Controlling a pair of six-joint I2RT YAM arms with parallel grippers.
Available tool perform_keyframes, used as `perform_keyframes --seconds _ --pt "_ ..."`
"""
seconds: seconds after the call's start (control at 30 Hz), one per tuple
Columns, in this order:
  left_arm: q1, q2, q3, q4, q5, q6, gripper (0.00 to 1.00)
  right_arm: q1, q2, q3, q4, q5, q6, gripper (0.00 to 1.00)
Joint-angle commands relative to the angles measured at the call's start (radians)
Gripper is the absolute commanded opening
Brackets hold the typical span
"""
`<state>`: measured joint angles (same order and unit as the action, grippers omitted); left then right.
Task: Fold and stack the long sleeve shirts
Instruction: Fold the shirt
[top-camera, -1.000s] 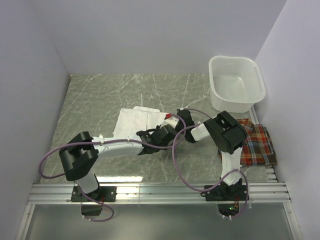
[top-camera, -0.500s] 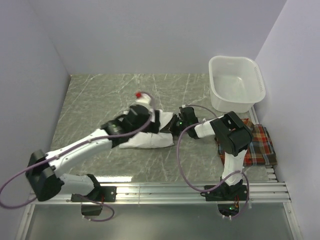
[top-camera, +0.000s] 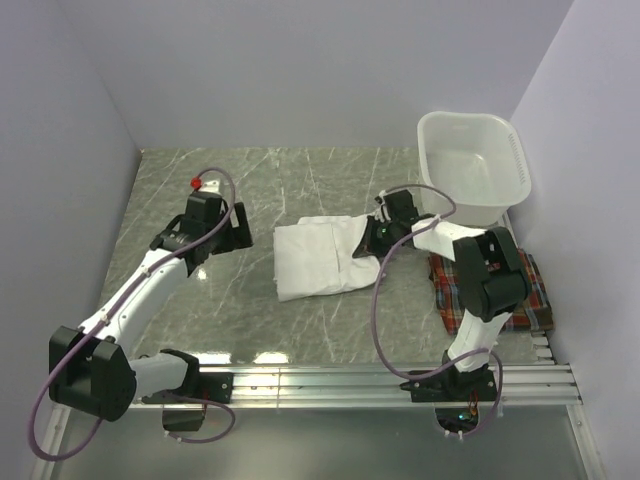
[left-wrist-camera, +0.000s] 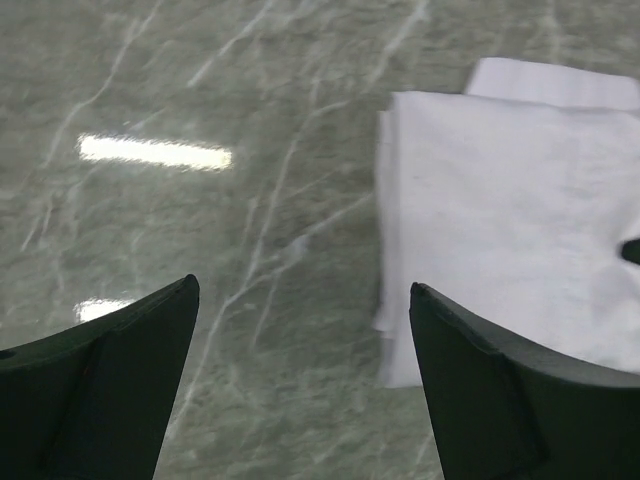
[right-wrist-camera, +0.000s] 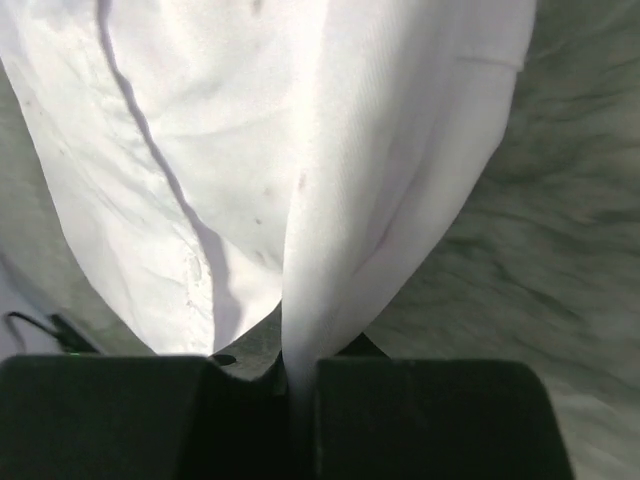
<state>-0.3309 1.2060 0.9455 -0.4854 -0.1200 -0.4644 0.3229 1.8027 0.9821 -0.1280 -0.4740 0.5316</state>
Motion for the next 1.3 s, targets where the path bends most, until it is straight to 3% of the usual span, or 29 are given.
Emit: perform_keyframes --seconds 0.0,0.17,0.3,0.37,0.53,0.63,0.8,1.03,1.27 --pt "0.042 -0.056 -0.054 0.034 0.052 0.010 0.91 -0.044 -0.100 0.131 -0.241 0.101 -0.221 0.00" --pt "0.093 -0.017 -0.048 0.018 0.083 0.006 0.90 -0.085 -0.095 0.379 -0.528 0.268 -0.413 0.00" --pt "0.108 -0.031 -0.051 0.013 0.057 0.000 0.90 -0.084 -0.082 0.564 -0.701 0.620 -0.461 0.00" --pt "0.113 -0.042 -0.056 0.010 0.034 -0.002 0.90 -0.067 -0.075 0.671 -0.740 0.727 -0.476 0.00" --pt "0.118 -0.069 -0.057 0.007 -0.013 -0.008 0.90 0.056 0.012 0.897 -0.866 1.061 -0.594 0.00" --pt "0.128 -0.077 -0.057 0.008 -0.003 -0.016 0.90 0.148 0.119 1.024 -0.933 1.179 -0.645 0.00" --pt "0.141 -0.086 -0.067 0.011 -0.010 -0.020 0.90 0.286 0.299 1.084 -0.937 1.236 -0.694 0.00" --pt "0.147 -0.075 -0.062 0.010 -0.010 -0.025 0.89 0.453 0.596 1.118 -0.987 1.291 -0.615 0.00" --pt "0.162 -0.106 -0.067 0.016 -0.038 -0.037 0.89 0.608 0.623 1.057 -0.953 1.328 -0.588 0.01"
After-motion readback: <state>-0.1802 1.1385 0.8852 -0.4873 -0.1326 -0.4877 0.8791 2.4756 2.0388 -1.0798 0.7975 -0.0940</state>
